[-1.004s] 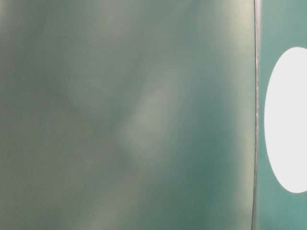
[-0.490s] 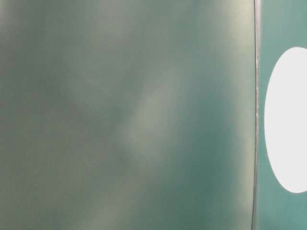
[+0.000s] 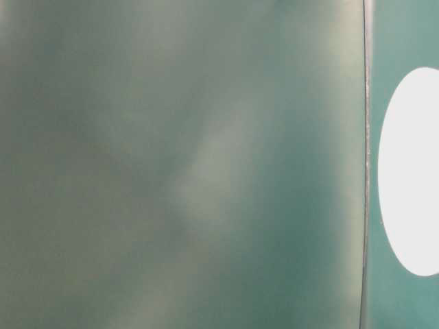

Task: Grip the spoon and scoop the red block from the bowl with right arm.
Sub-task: 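Close the right gripper on the pink spoon handle end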

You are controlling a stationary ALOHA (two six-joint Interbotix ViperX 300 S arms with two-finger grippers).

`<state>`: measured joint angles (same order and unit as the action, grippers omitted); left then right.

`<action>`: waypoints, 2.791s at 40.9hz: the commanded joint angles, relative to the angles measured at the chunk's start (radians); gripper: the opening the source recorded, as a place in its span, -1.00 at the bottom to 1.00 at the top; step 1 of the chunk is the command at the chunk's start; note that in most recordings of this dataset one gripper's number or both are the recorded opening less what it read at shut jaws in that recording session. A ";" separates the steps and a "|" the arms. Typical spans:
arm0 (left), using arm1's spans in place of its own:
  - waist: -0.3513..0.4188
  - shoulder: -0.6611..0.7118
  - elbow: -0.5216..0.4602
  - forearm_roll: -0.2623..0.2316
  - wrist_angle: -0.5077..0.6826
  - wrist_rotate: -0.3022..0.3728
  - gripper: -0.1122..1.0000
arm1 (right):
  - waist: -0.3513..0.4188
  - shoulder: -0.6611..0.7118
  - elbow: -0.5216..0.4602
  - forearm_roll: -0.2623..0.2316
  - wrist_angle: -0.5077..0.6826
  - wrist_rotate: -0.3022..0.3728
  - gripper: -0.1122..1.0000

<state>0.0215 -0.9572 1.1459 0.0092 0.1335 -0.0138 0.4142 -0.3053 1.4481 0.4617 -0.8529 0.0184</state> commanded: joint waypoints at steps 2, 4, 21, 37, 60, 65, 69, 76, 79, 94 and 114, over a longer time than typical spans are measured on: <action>0.003 0.008 -0.028 0.003 -0.005 0.000 -0.80 | 0.023 0.026 -0.009 0.037 -0.034 0.035 -0.03; 0.003 0.008 -0.028 0.003 -0.005 0.000 -0.80 | 0.026 0.034 -0.008 0.040 -0.038 0.054 -0.03; 0.003 0.008 -0.028 0.003 -0.005 0.000 -0.80 | 0.049 0.061 -0.023 0.040 -0.021 0.095 0.05; 0.003 0.008 -0.028 0.003 0.008 0.000 -0.80 | 0.095 0.150 -0.048 0.031 -0.023 0.094 0.07; 0.003 0.008 -0.028 0.003 0.020 0.000 -0.80 | 0.095 0.178 -0.038 0.032 -0.032 0.080 0.07; 0.003 0.008 -0.028 0.003 0.020 0.000 -0.80 | 0.095 0.179 -0.038 0.031 -0.044 0.067 0.07; 0.005 0.008 -0.028 0.003 0.020 0.000 -0.80 | 0.097 0.179 -0.038 0.031 -0.057 0.051 0.07; 0.014 0.008 -0.029 0.003 0.020 0.000 -0.80 | 0.095 0.179 -0.037 0.031 -0.054 0.043 0.06; 0.017 0.008 -0.028 0.003 0.020 0.000 -0.80 | 0.095 0.181 -0.038 0.031 -0.052 0.043 0.06; 0.017 0.008 -0.028 0.003 0.020 0.000 -0.80 | 0.097 0.227 -0.040 0.031 -0.066 0.041 0.06; 0.017 0.008 -0.028 0.003 0.020 0.000 -0.80 | 0.095 0.268 -0.052 0.031 -0.143 0.041 0.06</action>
<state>0.0353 -0.9572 1.1459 0.0107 0.1580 -0.0153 0.5062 -0.0322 1.4067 0.4939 -0.9833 0.0598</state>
